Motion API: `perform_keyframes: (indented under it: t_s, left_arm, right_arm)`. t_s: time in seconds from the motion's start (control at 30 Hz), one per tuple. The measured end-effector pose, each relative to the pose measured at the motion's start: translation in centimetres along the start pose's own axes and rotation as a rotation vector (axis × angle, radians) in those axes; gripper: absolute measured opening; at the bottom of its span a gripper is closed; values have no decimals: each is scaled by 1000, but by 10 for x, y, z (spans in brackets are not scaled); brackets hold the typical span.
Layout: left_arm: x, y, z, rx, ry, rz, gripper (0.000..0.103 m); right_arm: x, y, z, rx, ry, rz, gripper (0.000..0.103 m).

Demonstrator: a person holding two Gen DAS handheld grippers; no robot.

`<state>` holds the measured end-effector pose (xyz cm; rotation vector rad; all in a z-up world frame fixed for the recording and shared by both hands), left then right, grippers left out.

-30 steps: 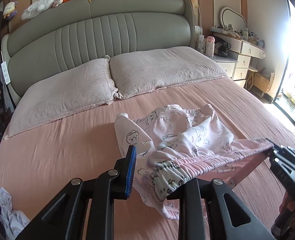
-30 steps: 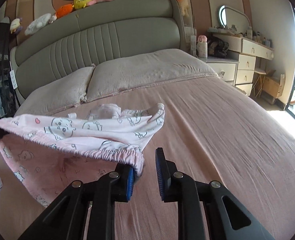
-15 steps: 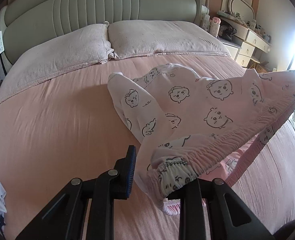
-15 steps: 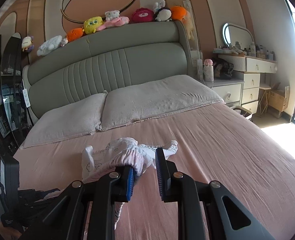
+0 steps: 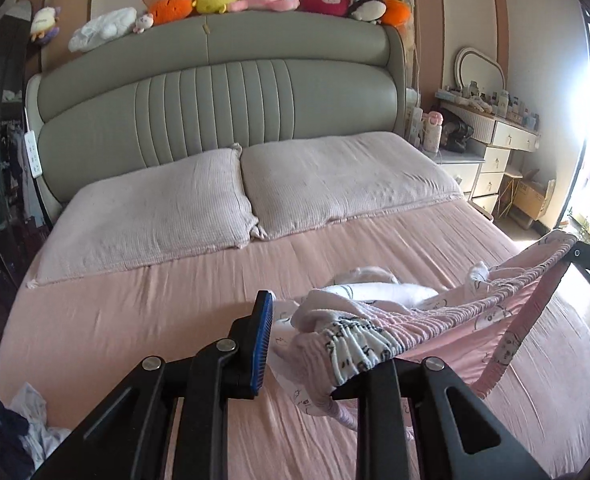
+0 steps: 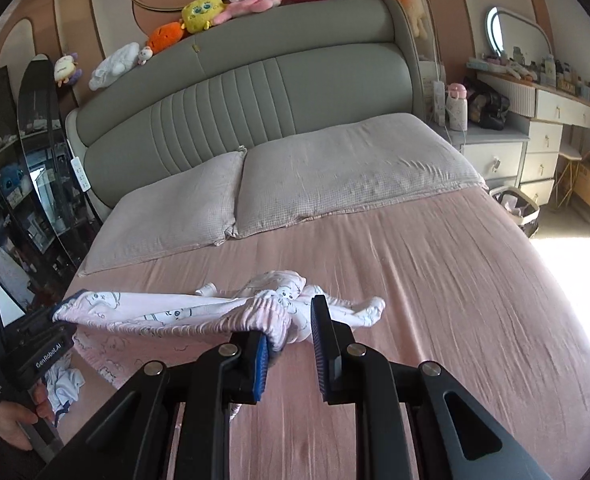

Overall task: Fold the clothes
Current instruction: 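Lift the shorts by the waistband with both grippers and let them hang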

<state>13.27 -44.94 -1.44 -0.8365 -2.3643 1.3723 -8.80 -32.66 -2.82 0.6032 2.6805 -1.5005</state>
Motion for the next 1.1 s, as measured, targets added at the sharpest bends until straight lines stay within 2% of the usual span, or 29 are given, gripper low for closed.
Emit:
perform_keyframes:
  t_s: [0.27, 0.43, 0.7, 0.93, 1.1]
  left_arm:
    - [3, -58, -54, 79, -35, 58, 19]
    - [5, -80, -89, 119, -46, 84, 19]
    - [13, -106, -123, 162, -104, 198, 21]
    - [15, -127, -118, 177, -116, 317, 21]
    - [0, -147, -87, 154, -106, 306, 21]
  right_arm:
    - [-24, -49, -56, 28, 36, -148, 17]
    - [-33, -70, -88, 44, 66, -200, 17]
    - [-46, -94, -127, 83, 160, -313, 17]
    - [-52, -118, -127, 113, 185, -339, 17]
    - [-56, -134, -101, 108, 185, -336, 17]
Point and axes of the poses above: each gripper's, at about its wrist camera, not at the fingertips, and z roughly the way its jaws point, x to its right, y to its underside, the point moved 6 cm from there along z, roughly the way its jaws point, and after that the axes turned 6 degrees about x, right-handed, at the moved point
